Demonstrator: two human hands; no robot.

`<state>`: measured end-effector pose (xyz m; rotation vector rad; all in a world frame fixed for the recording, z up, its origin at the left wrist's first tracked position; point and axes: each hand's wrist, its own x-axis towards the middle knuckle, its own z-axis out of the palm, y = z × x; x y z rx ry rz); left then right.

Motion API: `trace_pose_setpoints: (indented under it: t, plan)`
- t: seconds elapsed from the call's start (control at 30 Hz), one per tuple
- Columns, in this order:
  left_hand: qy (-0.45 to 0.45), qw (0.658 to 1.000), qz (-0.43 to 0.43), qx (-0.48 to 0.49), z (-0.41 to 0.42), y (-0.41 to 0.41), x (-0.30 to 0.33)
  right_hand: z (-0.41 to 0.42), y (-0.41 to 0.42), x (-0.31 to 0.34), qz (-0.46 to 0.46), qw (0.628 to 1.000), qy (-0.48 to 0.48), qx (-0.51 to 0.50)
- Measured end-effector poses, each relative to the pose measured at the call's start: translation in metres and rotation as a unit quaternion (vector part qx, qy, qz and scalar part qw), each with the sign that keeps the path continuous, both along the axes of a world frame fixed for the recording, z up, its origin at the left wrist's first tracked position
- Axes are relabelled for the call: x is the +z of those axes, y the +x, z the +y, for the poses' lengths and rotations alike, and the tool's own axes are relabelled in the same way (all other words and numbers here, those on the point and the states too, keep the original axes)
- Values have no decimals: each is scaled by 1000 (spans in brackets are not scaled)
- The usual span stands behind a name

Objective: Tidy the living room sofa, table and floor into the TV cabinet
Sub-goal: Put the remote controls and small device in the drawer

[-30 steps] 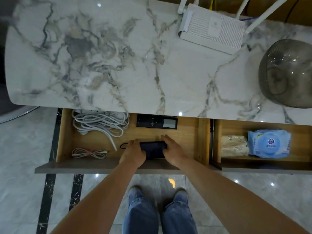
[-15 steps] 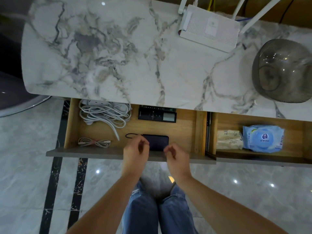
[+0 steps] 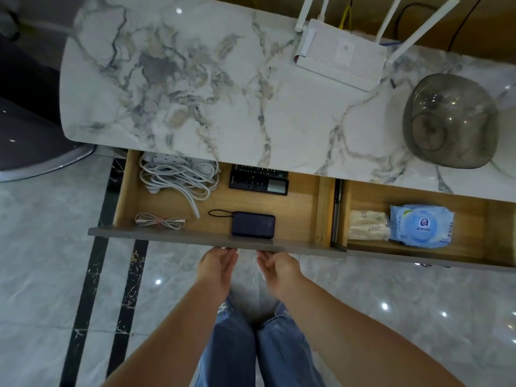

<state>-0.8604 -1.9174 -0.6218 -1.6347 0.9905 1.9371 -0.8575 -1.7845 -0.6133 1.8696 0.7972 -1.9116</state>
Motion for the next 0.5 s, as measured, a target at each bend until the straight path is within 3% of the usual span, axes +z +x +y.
trace_pose_setpoints:
  t: [0.27,0.5]
  plan:
    - [31,996,22,75,13,-26,4,11,-19,-5,70,997,18,-14]
    - [37,996,60,60,27,-69,15,27,-61,3,127,992,17,14]
